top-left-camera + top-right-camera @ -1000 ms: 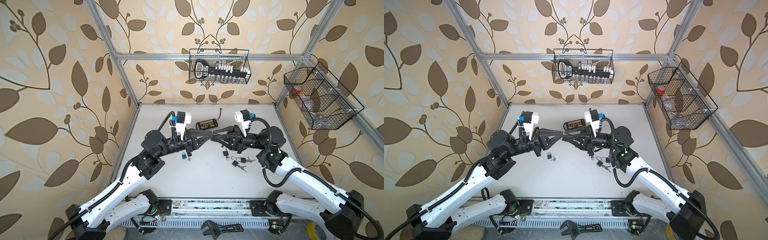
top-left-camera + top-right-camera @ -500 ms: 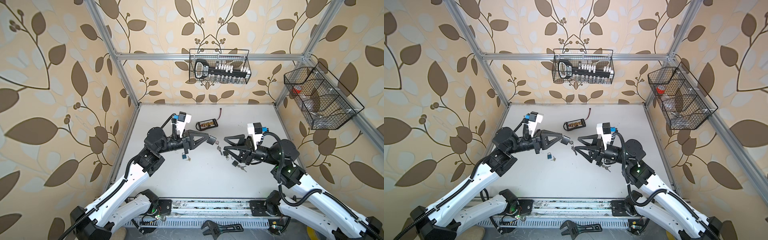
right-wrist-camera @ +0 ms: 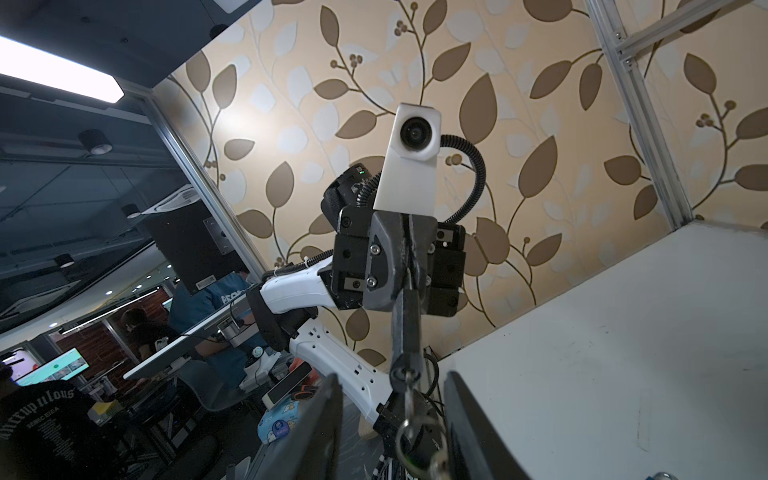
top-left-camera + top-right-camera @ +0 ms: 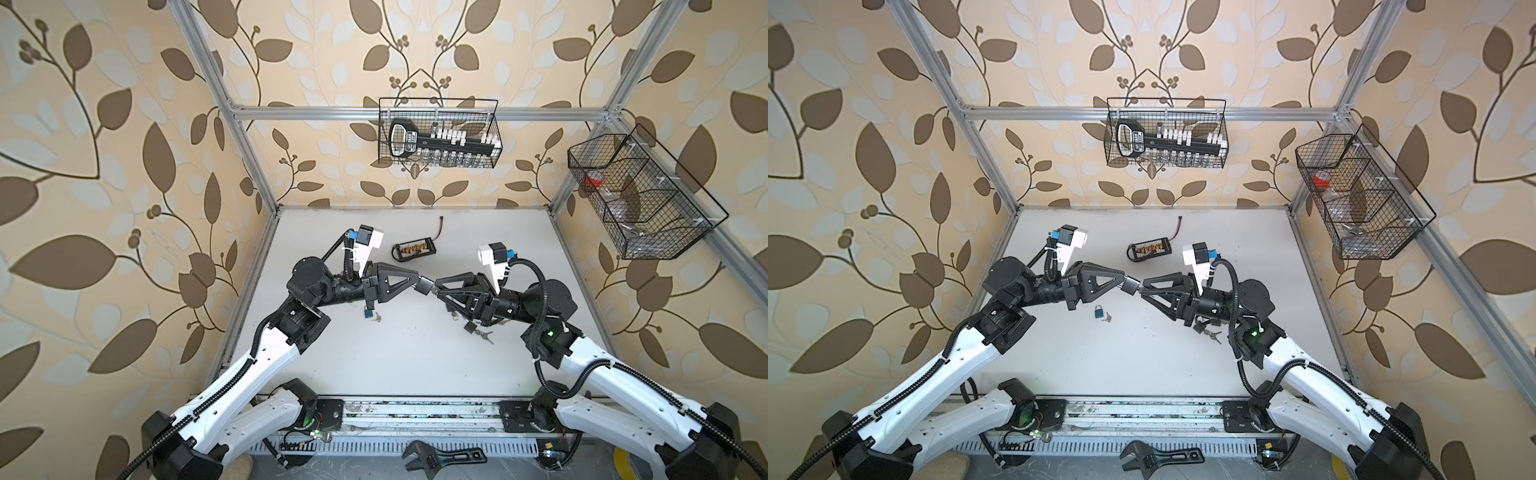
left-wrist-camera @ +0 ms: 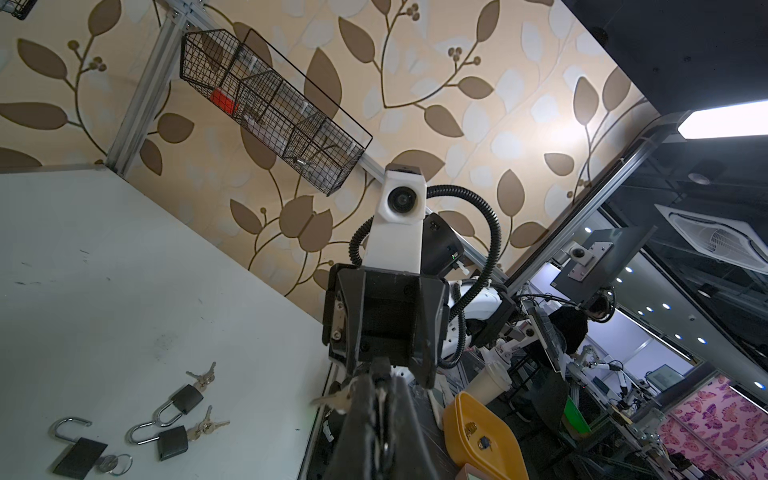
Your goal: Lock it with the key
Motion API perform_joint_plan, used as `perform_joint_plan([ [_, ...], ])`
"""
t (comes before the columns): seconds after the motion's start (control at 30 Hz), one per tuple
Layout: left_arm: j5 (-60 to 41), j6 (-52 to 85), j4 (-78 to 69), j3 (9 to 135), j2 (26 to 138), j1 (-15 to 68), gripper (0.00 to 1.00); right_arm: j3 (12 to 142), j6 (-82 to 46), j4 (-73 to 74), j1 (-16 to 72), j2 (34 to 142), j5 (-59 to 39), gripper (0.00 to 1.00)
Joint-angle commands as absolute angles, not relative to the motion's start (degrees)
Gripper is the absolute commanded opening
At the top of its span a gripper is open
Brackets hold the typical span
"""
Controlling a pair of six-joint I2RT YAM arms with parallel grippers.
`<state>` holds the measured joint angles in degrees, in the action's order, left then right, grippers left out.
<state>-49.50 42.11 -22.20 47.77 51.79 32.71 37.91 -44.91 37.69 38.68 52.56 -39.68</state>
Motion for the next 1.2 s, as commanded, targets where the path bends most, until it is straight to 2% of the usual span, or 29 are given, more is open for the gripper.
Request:
perform_joint_plan([
  [0.0,-49.99,41.64,-24.83,48.08,50.01,33.20,0.00,38.53,-46.05,41.31,39.29,52.01,-40.79,0.32],
  [0.23,-49.92,41.41,-23.89,48.30,49.78,33.22,0.00,36.83,-46.62,40.08,39.54,51.56,-39.04,0.20],
  [0.57,-48.87,40.72,-21.89,48.83,48.49,33.30,0.00,37.14,-45.24,35.84,39.55,51.56,-37.58,0.11],
  [0.7,-48.71,40.63,-21.02,49.38,47.97,33.31,0.00,36.84,-44.65,34.54,39.55,51.33,-36.83,0.00],
  [1.17,-46.71,33.09,-6.33,54.94,45.36,33.20,0.00,33.72,-39.62,28.77,39.55,43.12,-35.52,0.00],
])
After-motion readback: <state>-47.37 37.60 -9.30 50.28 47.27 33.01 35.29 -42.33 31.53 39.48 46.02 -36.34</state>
